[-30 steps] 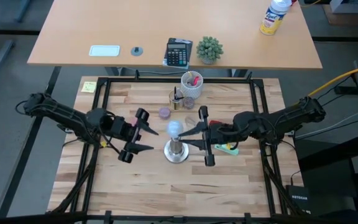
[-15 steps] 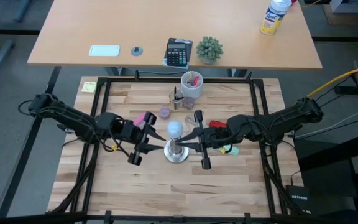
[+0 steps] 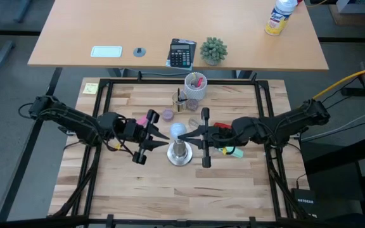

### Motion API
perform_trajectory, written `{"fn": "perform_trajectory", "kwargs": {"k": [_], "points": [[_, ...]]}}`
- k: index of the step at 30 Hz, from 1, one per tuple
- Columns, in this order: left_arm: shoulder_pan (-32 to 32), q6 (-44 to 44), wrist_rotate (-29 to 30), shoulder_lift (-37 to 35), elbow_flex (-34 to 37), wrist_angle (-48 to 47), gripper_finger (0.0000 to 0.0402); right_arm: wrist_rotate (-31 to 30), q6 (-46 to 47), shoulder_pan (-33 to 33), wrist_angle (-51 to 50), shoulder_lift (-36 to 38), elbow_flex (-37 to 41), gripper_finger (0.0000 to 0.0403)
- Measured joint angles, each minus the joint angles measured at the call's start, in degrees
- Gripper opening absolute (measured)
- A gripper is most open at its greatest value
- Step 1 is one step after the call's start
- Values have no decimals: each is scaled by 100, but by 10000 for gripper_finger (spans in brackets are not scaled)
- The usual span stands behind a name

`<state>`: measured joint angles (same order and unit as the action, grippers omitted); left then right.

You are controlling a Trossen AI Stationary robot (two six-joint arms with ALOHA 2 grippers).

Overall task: Screw lightbulb
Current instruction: Insert the lightbulb into the lamp socket

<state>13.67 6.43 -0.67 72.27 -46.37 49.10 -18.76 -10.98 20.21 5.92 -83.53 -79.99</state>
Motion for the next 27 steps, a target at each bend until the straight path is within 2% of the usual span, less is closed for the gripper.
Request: {"fn": "perform_trajectory", "kwargs": {"k": [5, 27], "points": [[-35, -15, 4, 0, 0, 0, 48, -319, -2, 2, 23, 2, 0, 12], [-35, 122, 133, 0, 0, 8, 44, -333, -4, 2, -1, 2, 0, 13]]}}
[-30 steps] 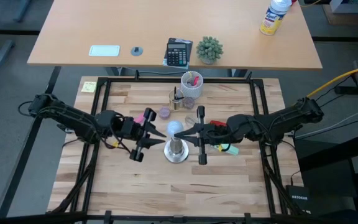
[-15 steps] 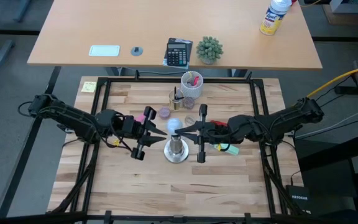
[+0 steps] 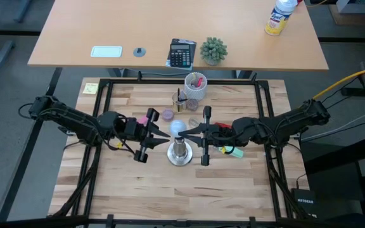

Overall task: Screw lightbulb
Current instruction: Insert the lightbulb into the lamp socket

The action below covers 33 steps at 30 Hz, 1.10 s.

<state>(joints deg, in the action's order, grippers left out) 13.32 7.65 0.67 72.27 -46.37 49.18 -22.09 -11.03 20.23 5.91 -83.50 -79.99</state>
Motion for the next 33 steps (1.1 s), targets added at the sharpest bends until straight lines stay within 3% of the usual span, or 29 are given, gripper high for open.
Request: {"fn": "perform_trajectory", "kwargs": {"k": [7, 14, 22, 33], "points": [[-9, 376, 93, -2, 0, 665, 45, -1, 0, 0, -2, 0, 0, 14], [-204, 549, 885, -3, 0, 733, 45, -1, 0, 0, -4, 0, 0, 14], [-492, 8, 924, -2, 0, 324, 45, -1, 0, 0, -5, 0, 0, 14], [-358, 23, 944, -4, -2, 231, 45, -325, 0, 9, -93, 12, -2, 14]]}}
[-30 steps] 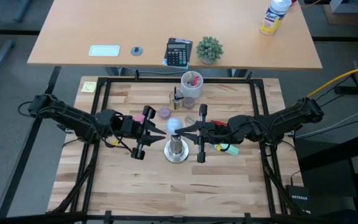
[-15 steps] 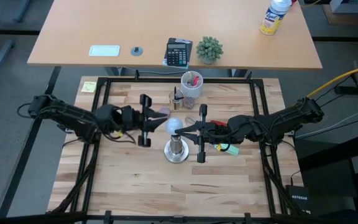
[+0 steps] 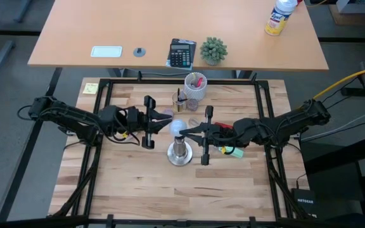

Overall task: Screw lightbulb
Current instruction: Insert the lightbulb into the lamp socket

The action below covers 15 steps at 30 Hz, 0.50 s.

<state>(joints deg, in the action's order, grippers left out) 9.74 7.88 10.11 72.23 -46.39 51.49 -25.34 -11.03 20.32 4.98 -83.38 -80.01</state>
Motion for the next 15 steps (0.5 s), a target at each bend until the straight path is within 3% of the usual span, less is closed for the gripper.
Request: {"fn": "perform_trajectory", "kwargs": {"k": [15], "points": [[6, -63, -44, -2, 0, -24, 45, -48, 2, 0, -153, 1, -4, 14]]}}
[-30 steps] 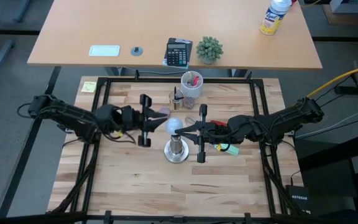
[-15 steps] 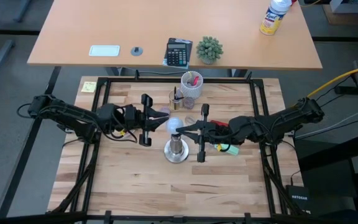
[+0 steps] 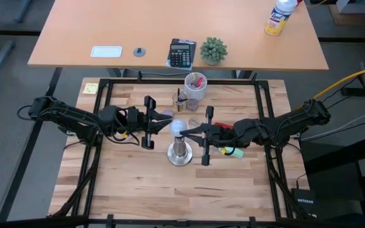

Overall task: Screw lightbulb
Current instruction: Insert the lightbulb into the lamp socket

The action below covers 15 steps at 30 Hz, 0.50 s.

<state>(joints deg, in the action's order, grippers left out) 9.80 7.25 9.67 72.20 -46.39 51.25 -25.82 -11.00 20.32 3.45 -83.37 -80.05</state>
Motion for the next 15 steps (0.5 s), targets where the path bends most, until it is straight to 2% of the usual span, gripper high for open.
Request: {"fn": "perform_trajectory", "kwargs": {"k": [11, 15], "points": [[31, 20, 1, 0, 0, -2, 45, -7, 2, 0, -10, -2, 0, 14], [22, 22, 188, 0, 0, 0, 45, -19, 13, 0, -8, -2, 0, 14]]}}
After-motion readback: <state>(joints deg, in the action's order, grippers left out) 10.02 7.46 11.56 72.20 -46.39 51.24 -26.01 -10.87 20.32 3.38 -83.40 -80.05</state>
